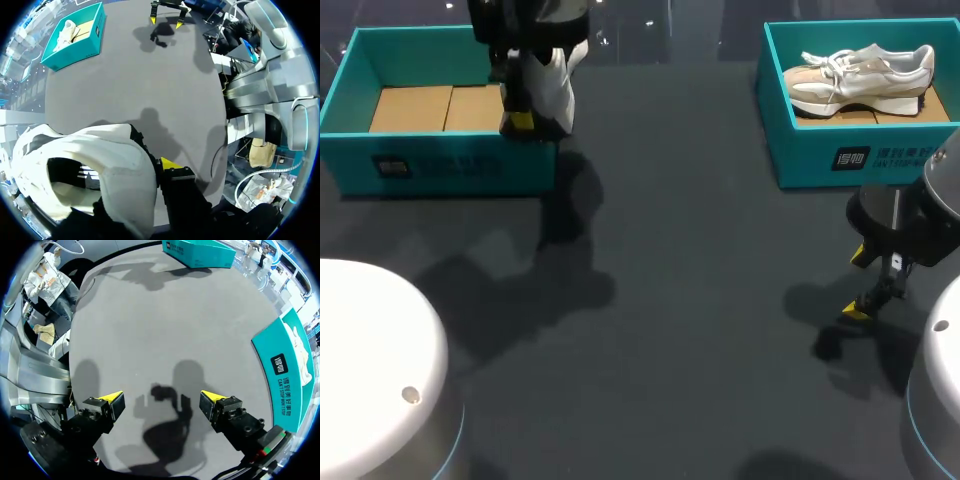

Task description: Take the shoe out of the shoebox, open the shoe tongue, remove and reinsert the insole, then place the shoe into the shoebox

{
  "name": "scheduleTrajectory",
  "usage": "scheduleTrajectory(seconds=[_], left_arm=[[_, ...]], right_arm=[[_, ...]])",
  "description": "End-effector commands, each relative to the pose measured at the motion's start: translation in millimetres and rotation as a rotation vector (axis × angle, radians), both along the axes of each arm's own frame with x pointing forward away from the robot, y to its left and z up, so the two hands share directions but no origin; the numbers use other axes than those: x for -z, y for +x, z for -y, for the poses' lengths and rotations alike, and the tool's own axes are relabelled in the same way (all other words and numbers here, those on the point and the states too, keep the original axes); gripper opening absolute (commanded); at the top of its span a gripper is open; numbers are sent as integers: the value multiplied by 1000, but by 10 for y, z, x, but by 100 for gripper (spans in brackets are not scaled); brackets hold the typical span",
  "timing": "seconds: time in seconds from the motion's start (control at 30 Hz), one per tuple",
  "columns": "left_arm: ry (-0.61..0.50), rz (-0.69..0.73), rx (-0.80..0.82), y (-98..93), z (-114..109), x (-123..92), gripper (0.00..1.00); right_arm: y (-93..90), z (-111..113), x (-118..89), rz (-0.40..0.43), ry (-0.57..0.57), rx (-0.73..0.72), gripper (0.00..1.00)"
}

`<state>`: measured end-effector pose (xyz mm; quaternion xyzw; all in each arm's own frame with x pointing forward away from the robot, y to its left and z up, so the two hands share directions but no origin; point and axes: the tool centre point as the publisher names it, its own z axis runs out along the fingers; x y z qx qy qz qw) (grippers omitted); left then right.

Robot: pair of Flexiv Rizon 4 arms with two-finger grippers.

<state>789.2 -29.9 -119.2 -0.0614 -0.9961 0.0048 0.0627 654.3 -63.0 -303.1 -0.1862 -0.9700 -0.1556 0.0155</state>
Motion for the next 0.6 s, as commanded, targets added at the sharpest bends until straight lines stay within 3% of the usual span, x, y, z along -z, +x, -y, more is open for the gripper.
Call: scheduleTrajectory(seconds=[0.03,0.2,0.5,0.6], left_arm=[[-2,5,1,-13,-24,-13,0],[-2,5,1,-13,-24,-13,0],[9,-13,-37,857,-919,31,0],[3,-24,-30,1047,-1169,49,0]], right_arm=[[-18,1,1,3,-2,1,100],[-18,1,1,3,-2,1,100],[-18,1,1,3,-2,1,100],[-18,1,1,3,-2,1,100]])
